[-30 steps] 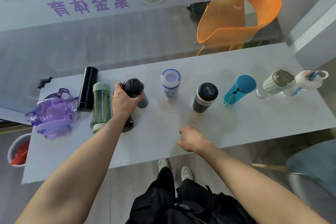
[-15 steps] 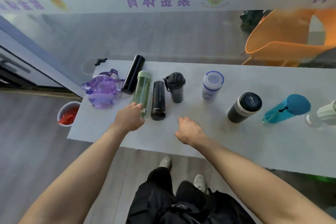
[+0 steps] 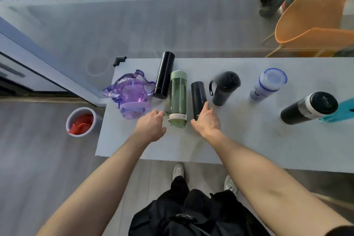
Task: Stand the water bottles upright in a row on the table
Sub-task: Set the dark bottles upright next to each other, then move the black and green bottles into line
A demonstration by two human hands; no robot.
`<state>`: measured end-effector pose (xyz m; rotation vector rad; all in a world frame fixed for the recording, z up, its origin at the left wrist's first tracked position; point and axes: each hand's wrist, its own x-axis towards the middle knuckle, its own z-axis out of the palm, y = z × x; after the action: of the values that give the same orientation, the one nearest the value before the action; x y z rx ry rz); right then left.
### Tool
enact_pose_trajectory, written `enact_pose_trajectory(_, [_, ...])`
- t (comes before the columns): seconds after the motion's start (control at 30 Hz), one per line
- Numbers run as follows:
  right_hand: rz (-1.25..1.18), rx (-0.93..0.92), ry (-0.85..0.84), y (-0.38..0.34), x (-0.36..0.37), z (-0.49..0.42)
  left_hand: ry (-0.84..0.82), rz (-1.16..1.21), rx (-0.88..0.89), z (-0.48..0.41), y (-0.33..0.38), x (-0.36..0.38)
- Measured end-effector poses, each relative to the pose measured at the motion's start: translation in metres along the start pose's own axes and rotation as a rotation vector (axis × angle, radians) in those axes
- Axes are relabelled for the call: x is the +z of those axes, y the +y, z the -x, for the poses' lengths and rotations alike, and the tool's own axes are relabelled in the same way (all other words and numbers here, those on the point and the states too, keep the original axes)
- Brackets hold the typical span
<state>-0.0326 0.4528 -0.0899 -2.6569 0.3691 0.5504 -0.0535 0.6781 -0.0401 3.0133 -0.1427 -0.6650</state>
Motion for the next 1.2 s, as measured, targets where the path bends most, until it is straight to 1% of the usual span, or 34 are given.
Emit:
enact_pose_trajectory(0.1, [-0.03, 0.072, 0.081, 0.005, -0.007, 0.013, 0.0, -0.014, 0.051, -0.011, -0.013, -0.007])
enact_pose_trajectory(0.2, [-0.083, 0.079, 0.226, 0.007, -0.024, 0.034, -0.009, -0.014, 0.085, -0.023, -0.02, -0.012])
enact_pose_trajectory(0.33, [-0.223, -0.023, 0.407, 0.003, -0.045, 0.05, -0.002, -0.016, 0.14, -0.035, -0.018, -0.015])
enact_pose_trajectory(0.47, [-0.149, -0.129, 0.504, -0.001, -0.06, 0.051, 0.012, 0.026, 0.168, -0.041, -0.009, -0.015])
enact_pose_trajectory(0.63, [-0.089, -0.149, 0.451, -0.001, -0.069, 0.042, 0.017, 0.109, 0.113, -0.042, 0.006, -0.006])
enact_pose_trajectory(0.73, [-0.08, -0.165, 0.423, -0.002, -0.074, 0.034, 0.02, 0.223, 0.006, -0.04, 0.018, 0.003])
enact_pose_trajectory(0.83, [-0.067, -0.199, 0.398, -0.004, -0.079, 0.025, -0.013, 0.364, -0.113, -0.043, 0.032, 0.017])
enact_pose_trajectory(0.93, [-0.029, -0.251, 0.368, -0.003, -0.079, 0.02, -0.03, 0.456, -0.229, -0.047, 0.047, 0.03])
enact_pose_trajectory(1.03, [-0.019, -0.269, 0.333, 0.0, -0.078, 0.018, -0.027, 0.433, -0.319, -0.05, 0.059, 0.036])
enact_pose_trajectory(1.2, [-0.041, -0.252, 0.304, 0.012, -0.081, 0.022, -0.024, 0.437, -0.411, -0.056, 0.065, 0.044])
